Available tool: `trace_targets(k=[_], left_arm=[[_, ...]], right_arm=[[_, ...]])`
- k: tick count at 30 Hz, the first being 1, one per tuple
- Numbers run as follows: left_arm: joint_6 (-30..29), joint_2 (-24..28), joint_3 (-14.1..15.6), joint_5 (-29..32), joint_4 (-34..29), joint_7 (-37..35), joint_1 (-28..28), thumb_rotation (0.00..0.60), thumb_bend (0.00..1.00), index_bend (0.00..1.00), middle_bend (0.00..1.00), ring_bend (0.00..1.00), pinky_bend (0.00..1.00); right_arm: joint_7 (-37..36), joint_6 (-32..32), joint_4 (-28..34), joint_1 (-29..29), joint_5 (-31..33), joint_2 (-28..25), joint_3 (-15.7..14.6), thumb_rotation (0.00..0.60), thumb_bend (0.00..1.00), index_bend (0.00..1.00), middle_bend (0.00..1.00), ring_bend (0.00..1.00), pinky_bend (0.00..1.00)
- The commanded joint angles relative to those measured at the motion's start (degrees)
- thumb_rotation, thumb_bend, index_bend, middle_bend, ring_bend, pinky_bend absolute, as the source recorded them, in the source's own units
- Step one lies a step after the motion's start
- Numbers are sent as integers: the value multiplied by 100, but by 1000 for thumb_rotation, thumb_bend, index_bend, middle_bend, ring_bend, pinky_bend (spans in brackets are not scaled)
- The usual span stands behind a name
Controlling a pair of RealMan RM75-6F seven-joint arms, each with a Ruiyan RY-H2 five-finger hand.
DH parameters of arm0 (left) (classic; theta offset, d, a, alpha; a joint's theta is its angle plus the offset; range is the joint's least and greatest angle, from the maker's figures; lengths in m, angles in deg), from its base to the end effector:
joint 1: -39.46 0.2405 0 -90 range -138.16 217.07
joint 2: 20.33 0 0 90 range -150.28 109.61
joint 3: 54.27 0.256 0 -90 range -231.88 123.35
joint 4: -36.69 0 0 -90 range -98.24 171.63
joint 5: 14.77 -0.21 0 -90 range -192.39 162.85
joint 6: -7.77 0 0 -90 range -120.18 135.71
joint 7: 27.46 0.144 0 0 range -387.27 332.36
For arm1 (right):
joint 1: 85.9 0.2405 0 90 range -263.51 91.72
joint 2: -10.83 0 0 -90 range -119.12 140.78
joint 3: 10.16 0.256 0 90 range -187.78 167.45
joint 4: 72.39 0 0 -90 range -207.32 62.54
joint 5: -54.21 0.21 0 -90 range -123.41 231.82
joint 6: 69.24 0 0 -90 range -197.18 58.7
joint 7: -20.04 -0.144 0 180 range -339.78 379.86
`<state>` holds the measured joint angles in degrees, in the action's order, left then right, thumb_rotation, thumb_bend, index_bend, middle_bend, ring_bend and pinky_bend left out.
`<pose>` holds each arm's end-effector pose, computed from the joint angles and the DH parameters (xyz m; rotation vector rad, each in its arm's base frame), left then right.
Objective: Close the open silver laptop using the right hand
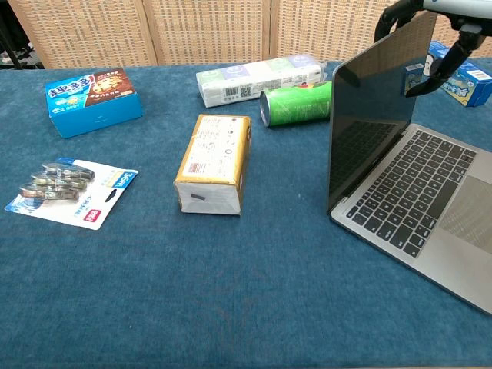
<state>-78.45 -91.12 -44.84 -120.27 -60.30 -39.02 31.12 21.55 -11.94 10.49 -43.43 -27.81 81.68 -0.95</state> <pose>-0.2397 0.1379 0.0834 -1.6811 -1.2153 -1.3032 -0.1673 -0.3753 0.0955 1.9007 -0.6614 1.0153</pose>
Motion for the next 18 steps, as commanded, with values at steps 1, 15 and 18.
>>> trace_targets(k=[1,15,18], left_arm=[[5,2,10,-12,-7,8,-2,600,127,246,104,158,99],[32,-3,24,-5,-12,11,-12,600,128,246,105,162,99],[43,-2,32,-13,-13,3,-18,600,128,246,105,162,99]], right_arm=[[-44,-21,60,-26,-21,-121,-23,600,132,369,328,350,99],[-21,99,363,-156,-150,-503,-81,600,133,365,327,350,99],[-45,186,485,-228,-186,-579,-103,600,133,365,326,350,99]])
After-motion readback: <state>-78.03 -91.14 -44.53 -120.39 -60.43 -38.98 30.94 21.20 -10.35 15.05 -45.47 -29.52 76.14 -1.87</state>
